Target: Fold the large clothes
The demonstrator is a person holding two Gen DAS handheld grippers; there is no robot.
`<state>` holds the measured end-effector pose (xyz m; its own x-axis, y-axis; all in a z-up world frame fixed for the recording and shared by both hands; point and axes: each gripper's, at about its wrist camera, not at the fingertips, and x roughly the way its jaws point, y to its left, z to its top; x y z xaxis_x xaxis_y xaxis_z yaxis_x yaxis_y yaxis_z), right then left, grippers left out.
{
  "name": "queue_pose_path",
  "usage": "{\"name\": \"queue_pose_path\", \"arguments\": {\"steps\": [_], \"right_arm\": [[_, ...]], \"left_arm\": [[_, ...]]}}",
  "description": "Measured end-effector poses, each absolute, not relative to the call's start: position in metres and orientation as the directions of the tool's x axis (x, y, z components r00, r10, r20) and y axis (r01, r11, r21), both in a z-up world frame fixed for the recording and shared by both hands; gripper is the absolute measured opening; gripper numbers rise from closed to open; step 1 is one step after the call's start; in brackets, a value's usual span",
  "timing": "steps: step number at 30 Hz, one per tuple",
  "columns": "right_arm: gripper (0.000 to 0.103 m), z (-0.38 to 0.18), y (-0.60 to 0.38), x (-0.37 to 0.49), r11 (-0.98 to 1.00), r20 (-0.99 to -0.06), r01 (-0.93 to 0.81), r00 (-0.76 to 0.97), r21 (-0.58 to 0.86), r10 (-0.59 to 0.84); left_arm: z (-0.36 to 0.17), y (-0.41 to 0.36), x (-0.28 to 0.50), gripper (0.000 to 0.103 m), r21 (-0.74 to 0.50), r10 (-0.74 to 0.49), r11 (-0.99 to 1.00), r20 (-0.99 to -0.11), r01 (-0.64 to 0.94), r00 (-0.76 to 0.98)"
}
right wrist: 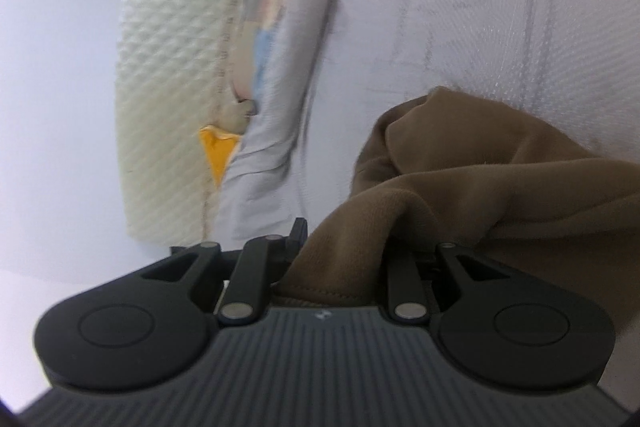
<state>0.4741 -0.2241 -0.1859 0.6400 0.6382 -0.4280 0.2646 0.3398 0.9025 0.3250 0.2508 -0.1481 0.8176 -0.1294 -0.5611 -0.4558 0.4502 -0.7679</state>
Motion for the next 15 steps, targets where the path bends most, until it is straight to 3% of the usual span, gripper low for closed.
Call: {"name": "queue_pose_path", "arguments": {"steps": [8, 15], "right_arm": [[0.025, -0.229, -0.204, 0.52, 0.444, -0.5, 0.247, 0.565, 0.861, 0.656], [0.025, -0.247, -0.189, 0.543, 0.506, -0.516, 0.182, 0.538, 0.843, 0.666]], "left_arm": [[-0.24, 0.263, 0.375, 0.017, -0.756, -0.161, 0.484, -0.572, -0.441, 0.804], [-0.27, 0.273, 0.392, 0.019, -0.752, -0.186, 0.497, -0.58, -0.433, 0.793]]}}
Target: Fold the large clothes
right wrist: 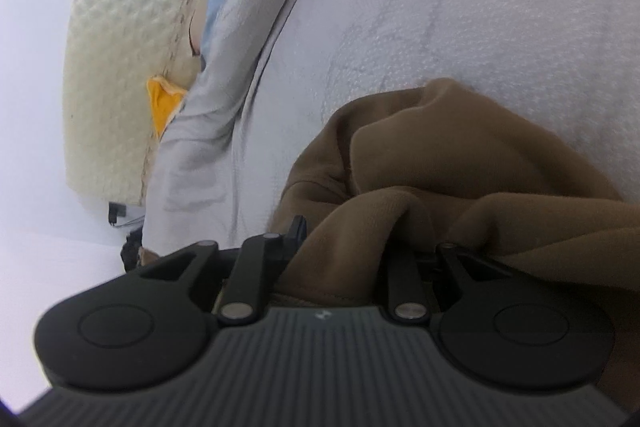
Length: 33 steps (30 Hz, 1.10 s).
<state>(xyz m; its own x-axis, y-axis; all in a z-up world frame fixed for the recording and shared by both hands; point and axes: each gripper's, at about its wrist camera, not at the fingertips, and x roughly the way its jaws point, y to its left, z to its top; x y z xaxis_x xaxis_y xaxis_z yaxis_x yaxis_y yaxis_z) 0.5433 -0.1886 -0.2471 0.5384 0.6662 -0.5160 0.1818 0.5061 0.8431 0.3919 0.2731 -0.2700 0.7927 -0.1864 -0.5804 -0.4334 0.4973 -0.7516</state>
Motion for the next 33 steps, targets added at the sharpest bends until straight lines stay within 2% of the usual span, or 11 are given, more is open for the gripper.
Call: {"name": "queue_pose_path", "arguments": {"steps": [5, 6, 10, 13, 14, 19, 25, 28, 29, 31, 33], "right_arm": [[0.025, -0.254, -0.19, 0.548, 0.486, -0.507, 0.19, 0.525, 0.853, 0.684], [0.025, -0.253, -0.191, 0.545, 0.484, -0.502, 0.186, 0.528, 0.855, 0.685], [0.025, -0.25, -0.191, 0.535, 0.479, -0.482, 0.166, 0.56, 0.862, 0.674], [0.025, -0.248, -0.191, 0.527, 0.471, -0.468, 0.157, 0.578, 0.868, 0.669], [0.025, -0.248, -0.192, 0.525, 0.467, -0.467, 0.162, 0.579, 0.869, 0.668], [0.025, -0.247, -0.191, 0.528, 0.469, -0.474, 0.17, 0.575, 0.867, 0.667], [0.025, -0.245, -0.192, 0.53, 0.462, -0.478, 0.186, 0.568, 0.867, 0.67], [0.025, -0.247, -0.194, 0.53, 0.446, -0.469, 0.189, 0.564, 0.875, 0.68], [0.025, -0.247, -0.194, 0.532, 0.446, -0.47, 0.189, 0.559, 0.875, 0.683], [0.026, -0.248, -0.195, 0.534, 0.443, -0.472, 0.195, 0.548, 0.875, 0.69], [0.027, -0.248, -0.198, 0.537, 0.43, -0.467, 0.202, 0.537, 0.88, 0.703]], "left_arm": [[-0.266, 0.274, 0.385, 0.02, -0.765, -0.203, 0.501, -0.558, -0.404, 0.805], [-0.266, 0.274, 0.384, 0.024, -0.773, -0.215, 0.499, -0.548, -0.392, 0.808], [-0.257, 0.278, 0.368, 0.043, -0.82, -0.269, 0.45, -0.502, -0.354, 0.822], [-0.246, 0.282, 0.353, 0.077, -0.874, -0.325, 0.398, -0.419, -0.279, 0.848], [-0.241, 0.282, 0.348, 0.079, -0.886, -0.341, 0.39, -0.391, -0.25, 0.855], [-0.195, 0.253, 0.326, 0.079, -0.804, -0.331, 0.589, -0.334, -0.083, 0.883], [-0.163, 0.166, 0.321, 0.079, -0.651, -0.466, 0.734, -0.276, 0.193, 0.841], [-0.17, 0.125, 0.324, 0.079, -0.58, -0.505, 0.774, -0.323, 0.254, 0.801], [-0.174, 0.112, 0.325, 0.078, -0.516, -0.459, 0.824, -0.367, 0.233, 0.809], [-0.181, 0.093, 0.326, 0.07, -0.383, -0.359, 0.903, -0.428, 0.194, 0.83], [-0.188, 0.083, 0.327, 0.067, -0.317, -0.306, 0.933, -0.442, 0.172, 0.843]]}}
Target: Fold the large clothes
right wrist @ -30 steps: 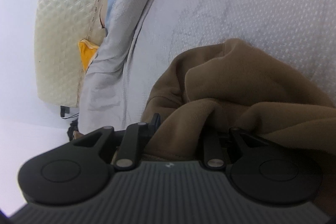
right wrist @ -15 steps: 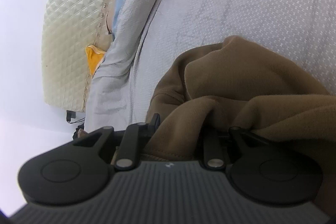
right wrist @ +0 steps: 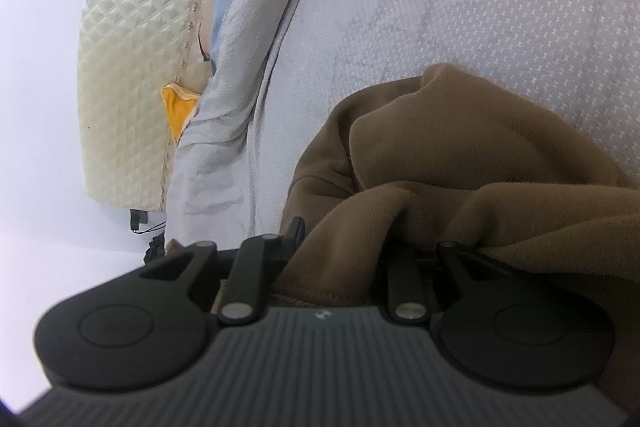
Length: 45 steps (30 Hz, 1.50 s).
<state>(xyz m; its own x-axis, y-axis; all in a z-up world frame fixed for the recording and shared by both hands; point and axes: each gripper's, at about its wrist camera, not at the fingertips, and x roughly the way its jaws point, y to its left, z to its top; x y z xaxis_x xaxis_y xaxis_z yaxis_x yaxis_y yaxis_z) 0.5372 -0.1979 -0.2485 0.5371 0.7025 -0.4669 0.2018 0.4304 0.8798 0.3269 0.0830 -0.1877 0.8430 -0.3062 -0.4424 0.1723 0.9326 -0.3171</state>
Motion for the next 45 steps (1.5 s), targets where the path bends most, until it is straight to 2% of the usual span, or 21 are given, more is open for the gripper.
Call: {"name": "queue_pose_path", "arguments": {"steps": [4, 7, 9, 10, 12, 13, 17, 19, 26, 29, 31, 35, 37, 39, 45], "right_arm": [[0.031, -0.25, -0.206, 0.539, 0.377, -0.437, 0.224, 0.514, 0.899, 0.738], [0.041, -0.246, -0.217, 0.536, 0.324, -0.389, 0.214, 0.506, 0.921, 0.77], [0.055, -0.24, -0.226, 0.529, 0.26, -0.323, 0.193, 0.524, 0.946, 0.788], [0.059, -0.236, -0.231, 0.525, 0.236, -0.295, 0.179, 0.534, 0.955, 0.792], [0.075, -0.227, -0.238, 0.518, 0.207, -0.252, 0.144, 0.549, 0.968, 0.797], [0.079, -0.222, -0.241, 0.515, 0.201, -0.232, 0.119, 0.566, 0.972, 0.791], [0.08, -0.199, -0.258, 0.502, 0.209, -0.157, -0.001, 0.659, 0.978, 0.736], [0.08, -0.188, -0.259, 0.5, 0.254, -0.157, -0.045, 0.677, 0.966, 0.719], [0.08, -0.178, -0.233, 0.502, 0.499, -0.31, -0.113, 0.66, 0.86, 0.684], [0.08, -0.171, -0.22, 0.506, 0.586, -0.353, -0.159, 0.664, 0.795, 0.659], [0.08, -0.166, -0.215, 0.508, 0.646, -0.382, -0.185, 0.676, 0.74, 0.63], [0.08, -0.167, -0.207, 0.516, 0.73, -0.424, -0.207, 0.699, 0.651, 0.576], [0.08, -0.17, -0.207, 0.52, 0.739, -0.437, -0.201, 0.696, 0.644, 0.57], [0.079, -0.173, -0.206, 0.524, 0.752, -0.448, -0.193, 0.701, 0.63, 0.555], [0.079, -0.176, -0.181, 0.537, 0.861, -0.508, -0.211, 0.733, 0.464, 0.453]], "left_arm": [[-0.195, 0.082, 0.332, 0.064, -0.318, -0.274, 0.939, -0.456, 0.133, 0.847], [-0.201, 0.091, 0.344, 0.064, -0.329, -0.246, 0.941, -0.493, 0.084, 0.834], [-0.208, 0.096, 0.346, 0.064, -0.346, -0.249, 0.935, -0.501, 0.072, 0.829], [-0.21, 0.096, 0.347, 0.064, -0.354, -0.25, 0.933, -0.504, 0.066, 0.827], [-0.209, 0.098, 0.349, 0.064, -0.353, -0.244, 0.934, -0.506, 0.06, 0.828], [-0.208, 0.097, 0.349, 0.064, -0.346, -0.238, 0.936, -0.505, 0.058, 0.83], [-0.205, 0.1, 0.348, 0.065, -0.356, -0.244, 0.933, -0.506, 0.057, 0.828], [-0.202, 0.103, 0.348, 0.066, -0.364, -0.258, 0.929, -0.502, 0.069, 0.825], [-0.19, 0.132, 0.347, 0.067, -0.498, -0.37, 0.861, -0.47, 0.106, 0.801], [-0.184, 0.137, 0.346, 0.067, -0.513, -0.423, 0.844, -0.458, 0.156, 0.782], [-0.177, 0.14, 0.343, 0.074, -0.51, -0.47, 0.833, -0.451, 0.213, 0.759], [-0.161, 0.146, 0.33, 0.077, -0.475, -0.472, 0.838, -0.385, 0.269, 0.793], [-0.158, 0.155, 0.328, 0.077, -0.486, -0.44, 0.84, -0.349, 0.242, 0.827], [-0.157, 0.164, 0.334, 0.077, -0.456, -0.361, 0.874, -0.375, 0.169, 0.854], [-0.17, 0.188, 0.389, 0.076, -0.173, 0.06, 0.965, -0.588, -0.199, 0.806]]}}
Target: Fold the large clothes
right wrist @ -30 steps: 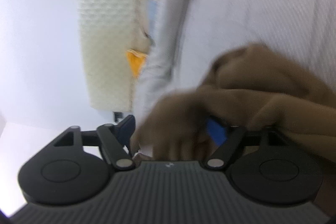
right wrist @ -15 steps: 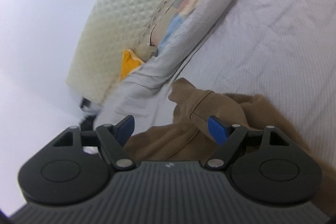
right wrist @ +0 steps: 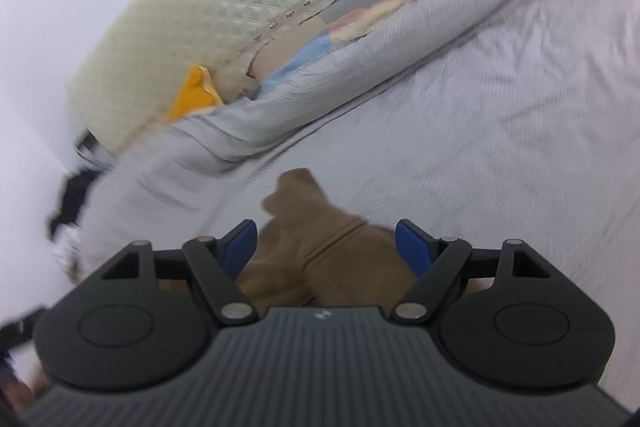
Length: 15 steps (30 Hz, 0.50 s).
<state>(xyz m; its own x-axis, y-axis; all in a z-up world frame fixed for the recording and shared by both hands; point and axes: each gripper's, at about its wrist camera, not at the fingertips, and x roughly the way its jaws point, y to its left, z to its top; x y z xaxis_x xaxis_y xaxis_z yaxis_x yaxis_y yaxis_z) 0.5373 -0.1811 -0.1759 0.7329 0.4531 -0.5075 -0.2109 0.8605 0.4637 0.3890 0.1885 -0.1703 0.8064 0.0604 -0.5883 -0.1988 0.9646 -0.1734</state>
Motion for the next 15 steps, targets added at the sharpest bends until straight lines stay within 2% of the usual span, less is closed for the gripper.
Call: {"name": "queue_pose_path", "arguments": {"steps": [3, 8, 9, 12, 14, 15], "right_arm": [[0.079, -0.181, -0.178, 0.544, 0.872, -0.533, -0.193, 0.725, 0.45, 0.436], [0.079, -0.18, -0.172, 0.554, 0.882, -0.526, -0.219, 0.733, 0.418, 0.431], [0.079, -0.181, -0.169, 0.557, 0.89, -0.529, -0.225, 0.737, 0.397, 0.422], [0.079, -0.185, -0.159, 0.565, 0.893, -0.531, -0.243, 0.733, 0.379, 0.425], [0.078, -0.188, -0.151, 0.569, 0.893, -0.537, -0.265, 0.724, 0.364, 0.433], [0.077, -0.191, -0.146, 0.571, 0.897, -0.547, -0.276, 0.718, 0.345, 0.431]], "left_arm": [[-0.173, 0.201, 0.414, 0.076, -0.138, 0.109, 0.961, -0.609, -0.24, 0.785], [-0.183, 0.202, 0.442, 0.076, -0.162, 0.084, 0.958, -0.627, -0.235, 0.775], [-0.186, 0.199, 0.446, 0.073, -0.149, 0.093, 0.96, -0.625, -0.235, 0.775], [-0.196, 0.194, 0.452, 0.054, -0.123, 0.104, 0.965, -0.63, -0.231, 0.77], [-0.206, 0.191, 0.459, 0.049, -0.123, 0.108, 0.963, -0.638, -0.24, 0.762], [-0.21, 0.189, 0.461, 0.042, -0.102, 0.122, 0.965, -0.644, -0.242, 0.756]]}}
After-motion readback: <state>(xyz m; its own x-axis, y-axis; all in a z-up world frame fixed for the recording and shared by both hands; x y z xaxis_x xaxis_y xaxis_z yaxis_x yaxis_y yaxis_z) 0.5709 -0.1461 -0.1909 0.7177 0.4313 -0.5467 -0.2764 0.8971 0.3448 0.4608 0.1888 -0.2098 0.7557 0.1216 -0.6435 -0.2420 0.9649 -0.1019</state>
